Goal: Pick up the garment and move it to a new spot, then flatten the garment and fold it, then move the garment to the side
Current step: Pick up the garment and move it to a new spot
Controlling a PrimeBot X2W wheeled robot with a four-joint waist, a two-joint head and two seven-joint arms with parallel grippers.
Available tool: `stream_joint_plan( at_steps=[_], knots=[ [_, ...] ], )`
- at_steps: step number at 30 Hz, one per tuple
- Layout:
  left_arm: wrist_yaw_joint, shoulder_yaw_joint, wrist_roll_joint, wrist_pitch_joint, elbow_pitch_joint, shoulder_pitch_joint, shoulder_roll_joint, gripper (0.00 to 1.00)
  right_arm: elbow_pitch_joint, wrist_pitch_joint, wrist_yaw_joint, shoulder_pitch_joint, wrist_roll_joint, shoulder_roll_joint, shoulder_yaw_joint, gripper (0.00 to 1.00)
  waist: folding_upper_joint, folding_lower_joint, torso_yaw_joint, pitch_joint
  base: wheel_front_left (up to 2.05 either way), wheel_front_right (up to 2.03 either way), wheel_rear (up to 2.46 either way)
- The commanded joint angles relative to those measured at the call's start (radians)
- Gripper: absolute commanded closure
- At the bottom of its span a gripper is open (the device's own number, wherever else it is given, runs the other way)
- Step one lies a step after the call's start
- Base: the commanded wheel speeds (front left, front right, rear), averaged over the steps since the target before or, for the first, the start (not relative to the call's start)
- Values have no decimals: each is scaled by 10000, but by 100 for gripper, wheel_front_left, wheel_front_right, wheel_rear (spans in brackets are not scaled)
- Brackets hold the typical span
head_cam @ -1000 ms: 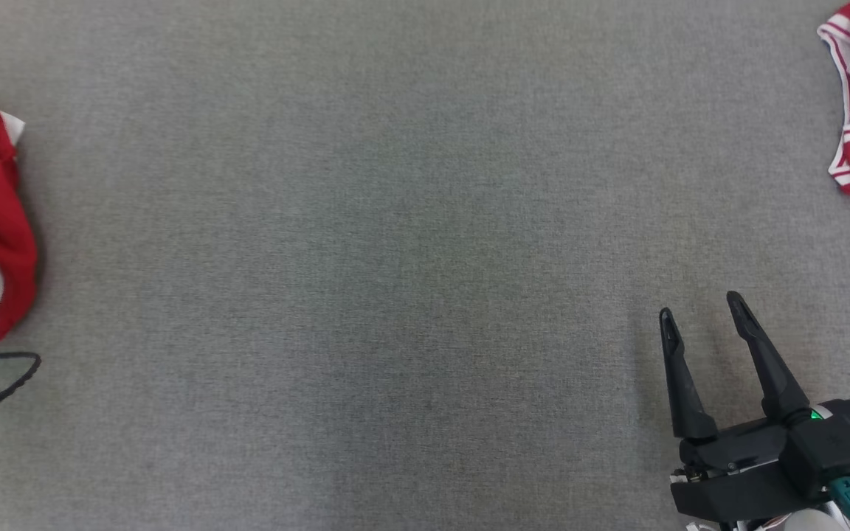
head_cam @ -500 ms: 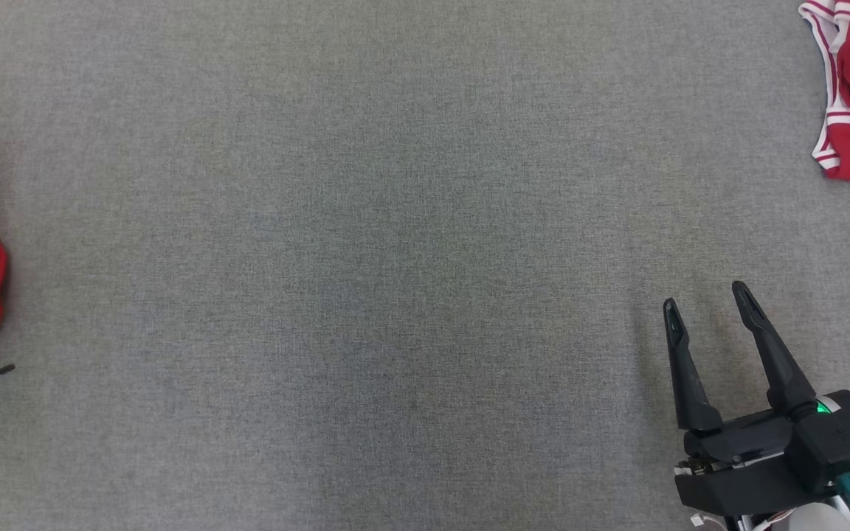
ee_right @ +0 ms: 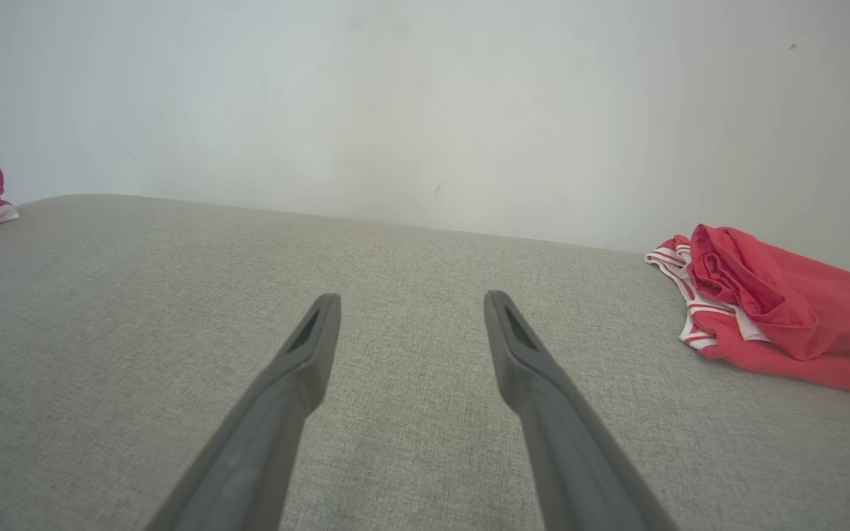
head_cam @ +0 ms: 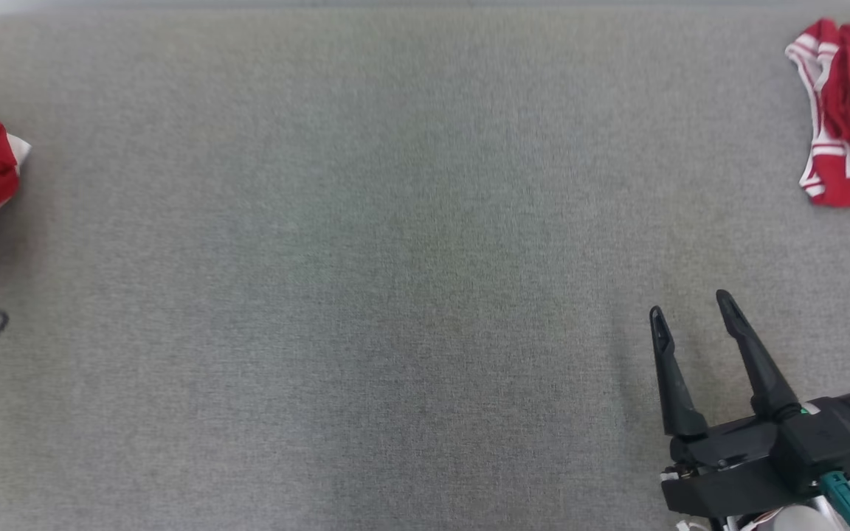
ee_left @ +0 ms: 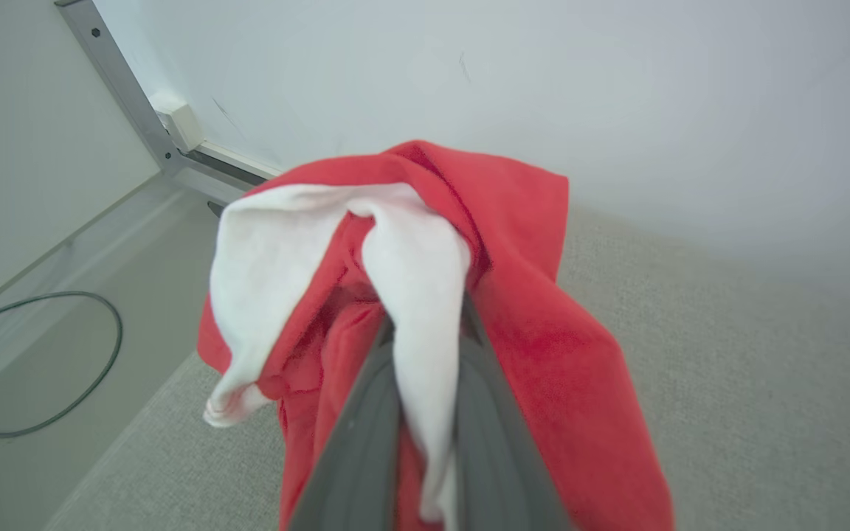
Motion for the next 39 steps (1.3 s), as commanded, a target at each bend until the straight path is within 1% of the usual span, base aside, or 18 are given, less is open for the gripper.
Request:
stream_joint_plan(
  at_steps=[1, 3, 5, 9, 14, 21, 25, 30, 33, 37, 39],
  knots=[
    [-34, -99, 100, -187, -138, -194, 0, 100, 54, -2, -26, 44, 126, 96, 48, 0, 0, 1, 87, -388, 0, 0, 0],
    [-72, -356, 168, -397, -390, -464, -109, 100, 139, 0, -26, 78, 148, 182, 75, 0, 0, 1, 108, -615, 0, 0, 0],
    [-73, -743, 152, -530, -752, -663, -340, 100, 216, -2, -26, 123, 203, 272, 103, 0, 0, 1, 112, -846, 0, 0, 0],
    [-63, -1585, -278, -578, -1750, -811, -590, 100, 373, -2, -26, 218, 257, 462, 140, 0, 0, 1, 49, -1263, 0, 0, 0],
    [-66, -2680, -938, -426, -3326, -685, -898, 100, 516, -2, -26, 275, 358, 677, 220, 0, 0, 1, -214, -1723, 0, 0, 0],
    [-67, -3772, -1741, 111, -5632, -234, -1277, 100, 707, -2, -26, 358, 544, 932, 308, 0, 0, 1, -1006, -2145, 0, 0, 0],
    [-20, -4056, -1942, 334, -6712, 272, -1638, 100, 820, -2, -26, 386, 675, 1062, 405, 0, 0, 1, -1651, -2231, 0, 0, 0],
    [245, -4483, -2089, 479, -7923, 1252, -2312, 100, 932, -2, -26, 407, 816, 1124, 464, 0, 0, 1, -2456, -2254, 0, 0, 0],
    [443, -4817, -1952, 461, -8591, 2006, -2567, 100, 979, 0, -26, 451, 924, 1143, 449, 0, 0, 1, -2830, -2266, 0, 0, 0],
    [733, -5182, -1980, 467, -9300, 2987, -2945, 100, 988, -2, -26, 537, 1080, 1147, 341, 0, 0, 1, -3062, -2229, 0, 0, 0],
    [868, -5313, -2086, 424, -9418, 3515, -3108, 100, 992, -2, -26, 550, 1143, 1148, 324, 0, 0, 1, -3091, -2184, 0, 0, 0]
  ],
)
